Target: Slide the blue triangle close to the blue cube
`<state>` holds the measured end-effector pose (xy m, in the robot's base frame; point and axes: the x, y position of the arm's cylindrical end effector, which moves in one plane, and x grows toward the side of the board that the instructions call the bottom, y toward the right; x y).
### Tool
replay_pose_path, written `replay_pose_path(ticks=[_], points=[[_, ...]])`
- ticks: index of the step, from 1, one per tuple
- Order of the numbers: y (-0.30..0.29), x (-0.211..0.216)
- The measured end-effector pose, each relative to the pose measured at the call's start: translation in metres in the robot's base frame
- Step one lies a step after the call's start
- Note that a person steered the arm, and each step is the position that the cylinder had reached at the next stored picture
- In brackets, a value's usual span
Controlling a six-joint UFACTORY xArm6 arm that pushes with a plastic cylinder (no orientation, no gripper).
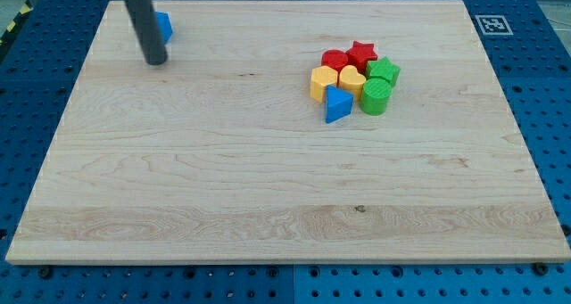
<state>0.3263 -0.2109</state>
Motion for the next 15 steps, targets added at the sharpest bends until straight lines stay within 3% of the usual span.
replay_pose_path(ticks=[1, 3, 4, 7, 10, 13, 14, 15], points=[[-0.012, -0.039], [-0.012, -0.059], [-0.011, -0.024], [0.014, 0.005], [0.108, 0.085], [0.290, 0.170], [0.341, 0.174], [0.342, 0.165]])
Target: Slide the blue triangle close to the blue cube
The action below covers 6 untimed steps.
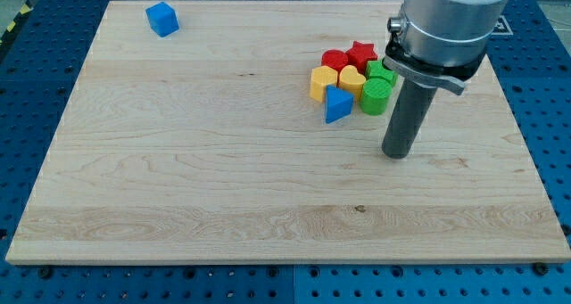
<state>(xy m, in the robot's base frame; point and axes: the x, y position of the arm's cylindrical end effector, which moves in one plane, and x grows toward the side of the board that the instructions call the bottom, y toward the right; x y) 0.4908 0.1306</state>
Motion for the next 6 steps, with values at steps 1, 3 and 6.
replay_pose_path(ticks=[1, 3, 6], points=[[0.000, -0.021], [-0.010, -0.057], [-0.079, -0.057]])
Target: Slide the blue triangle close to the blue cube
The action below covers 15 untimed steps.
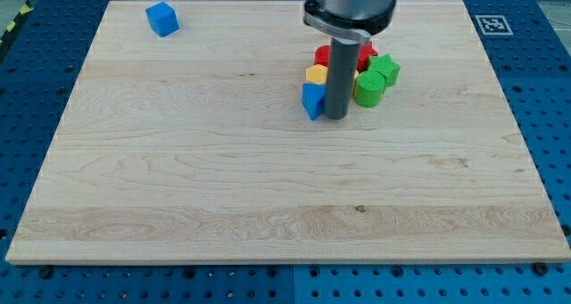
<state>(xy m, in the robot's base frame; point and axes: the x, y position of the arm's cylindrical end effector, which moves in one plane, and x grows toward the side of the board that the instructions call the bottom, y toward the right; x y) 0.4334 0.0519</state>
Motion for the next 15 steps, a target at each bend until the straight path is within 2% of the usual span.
replay_pose_path(ticks=[2, 3, 5, 10, 12, 15], points=[[-0.011, -0.001], [-0.036, -0.033], [-0.048, -0.060], [-0.150, -0.073], [-0.174, -0.074], [-0.192, -0.104]])
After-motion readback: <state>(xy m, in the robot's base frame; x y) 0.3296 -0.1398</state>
